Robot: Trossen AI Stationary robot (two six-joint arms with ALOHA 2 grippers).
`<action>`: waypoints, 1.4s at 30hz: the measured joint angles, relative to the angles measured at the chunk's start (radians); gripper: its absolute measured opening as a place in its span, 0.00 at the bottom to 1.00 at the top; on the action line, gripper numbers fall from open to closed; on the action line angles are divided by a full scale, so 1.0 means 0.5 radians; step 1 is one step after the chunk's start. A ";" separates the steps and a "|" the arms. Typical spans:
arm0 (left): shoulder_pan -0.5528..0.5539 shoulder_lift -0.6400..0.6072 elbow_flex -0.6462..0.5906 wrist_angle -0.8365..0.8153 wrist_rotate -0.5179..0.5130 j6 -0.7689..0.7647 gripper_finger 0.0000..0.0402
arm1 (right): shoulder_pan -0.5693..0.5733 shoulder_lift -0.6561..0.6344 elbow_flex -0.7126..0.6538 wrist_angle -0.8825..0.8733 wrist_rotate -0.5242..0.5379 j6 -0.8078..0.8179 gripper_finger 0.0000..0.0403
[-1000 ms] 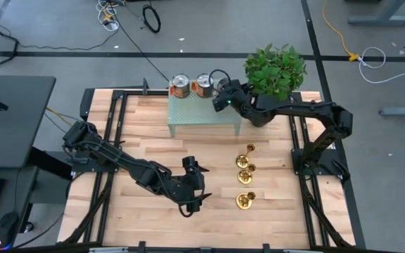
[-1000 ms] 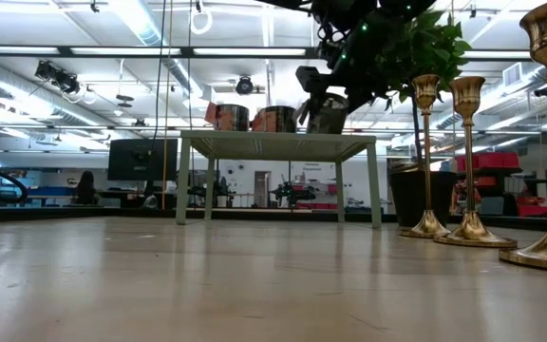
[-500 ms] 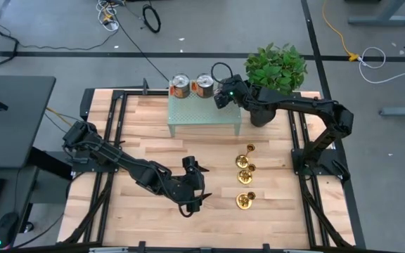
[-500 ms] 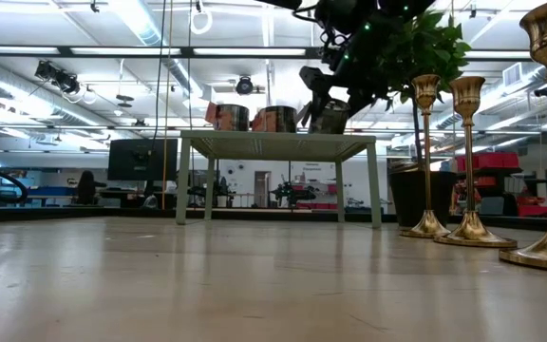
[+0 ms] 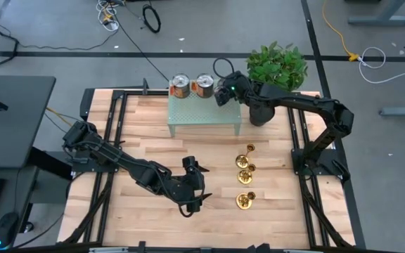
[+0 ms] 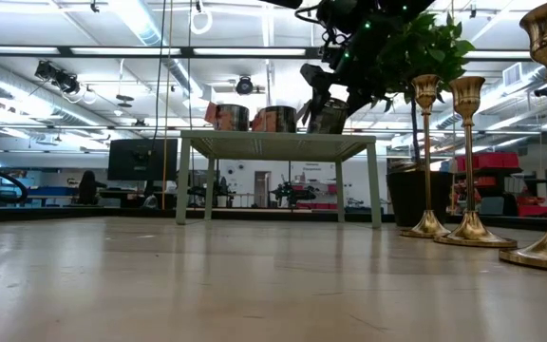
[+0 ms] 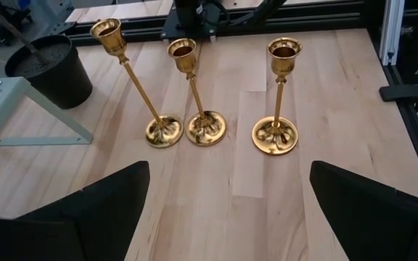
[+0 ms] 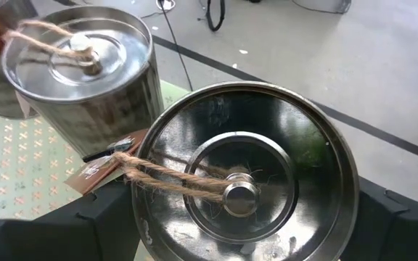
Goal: Pick & Place candle stick holders
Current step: Put the silver scented candle on the shelf aligned with the other silver scented candles
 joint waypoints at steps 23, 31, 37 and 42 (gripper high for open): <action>0.000 0.000 0.000 0.018 0.000 0.000 0.97 | -0.046 0.011 0.023 -0.013 -0.145 -0.036 0.83; 0.000 0.000 0.000 0.018 0.000 0.000 0.97 | -0.065 0.011 0.023 0.008 -0.148 -0.002 0.92; 0.000 0.000 0.000 0.018 0.000 0.000 0.97 | -0.063 0.011 0.023 0.030 -0.158 -0.035 0.85; 0.000 0.000 0.000 0.018 0.000 0.000 0.97 | -0.064 0.011 0.023 0.028 -0.144 -0.036 0.91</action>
